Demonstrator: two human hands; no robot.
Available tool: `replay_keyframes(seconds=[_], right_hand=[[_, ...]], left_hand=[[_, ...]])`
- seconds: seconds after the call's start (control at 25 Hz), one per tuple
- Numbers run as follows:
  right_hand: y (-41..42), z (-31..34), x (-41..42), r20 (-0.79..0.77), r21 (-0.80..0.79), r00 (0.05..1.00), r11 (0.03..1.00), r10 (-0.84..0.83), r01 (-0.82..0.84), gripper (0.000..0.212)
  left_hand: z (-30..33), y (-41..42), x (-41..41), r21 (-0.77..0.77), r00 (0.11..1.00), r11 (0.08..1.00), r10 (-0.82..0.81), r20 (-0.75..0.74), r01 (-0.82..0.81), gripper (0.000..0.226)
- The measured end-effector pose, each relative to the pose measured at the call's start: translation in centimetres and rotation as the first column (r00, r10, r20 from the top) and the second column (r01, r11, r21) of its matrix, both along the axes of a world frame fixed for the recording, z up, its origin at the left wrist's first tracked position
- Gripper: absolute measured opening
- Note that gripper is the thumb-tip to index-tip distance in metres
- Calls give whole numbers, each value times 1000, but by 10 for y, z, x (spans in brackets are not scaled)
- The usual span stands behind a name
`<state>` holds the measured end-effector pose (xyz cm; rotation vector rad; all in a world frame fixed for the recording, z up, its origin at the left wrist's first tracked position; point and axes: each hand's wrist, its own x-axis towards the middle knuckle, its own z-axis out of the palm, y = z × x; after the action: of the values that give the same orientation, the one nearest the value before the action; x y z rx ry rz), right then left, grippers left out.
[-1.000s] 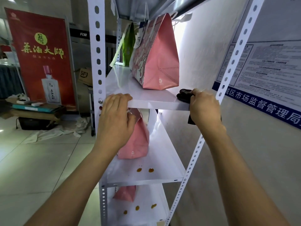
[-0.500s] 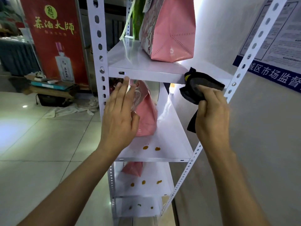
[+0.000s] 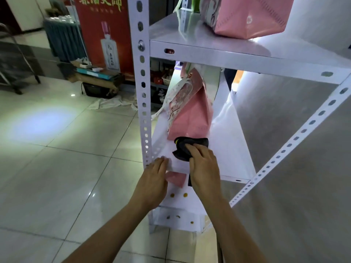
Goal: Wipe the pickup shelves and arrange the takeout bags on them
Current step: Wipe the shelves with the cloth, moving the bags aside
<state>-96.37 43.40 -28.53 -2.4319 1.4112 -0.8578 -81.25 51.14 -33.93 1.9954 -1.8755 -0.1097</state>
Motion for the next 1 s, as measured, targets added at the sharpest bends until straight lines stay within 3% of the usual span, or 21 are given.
replay_keyframes(seconds=[0.08,0.24,0.4,0.68,0.88,1.0], right_hand=[[-7,-14,19,-117,28,992,999,37,-34,46],[-19,-40,45,-309,102,942,989,130,-103,52],[-29,-53,35,-380,98,924,993,-24,66,52],[-53,-46,-67,-362,94,865,910,-347,404,57],[-105,-35,-72,-326,146,872,892,-364,427,43],[-116,-36,-79,-296,180,894,900,-335,397,50]], left_hand=[[-8,2,0,39,999,999,-18,40,16,67],[-4,2,3,-9,999,999,-34,-22,33,68],[-7,5,-2,-22,1000,1000,15,-11,-15,67],[-12,6,-5,-72,999,997,35,-32,-37,65],[-14,5,-6,-59,998,996,58,-26,-60,66],[-15,3,-7,-49,998,997,55,-11,-56,66]])
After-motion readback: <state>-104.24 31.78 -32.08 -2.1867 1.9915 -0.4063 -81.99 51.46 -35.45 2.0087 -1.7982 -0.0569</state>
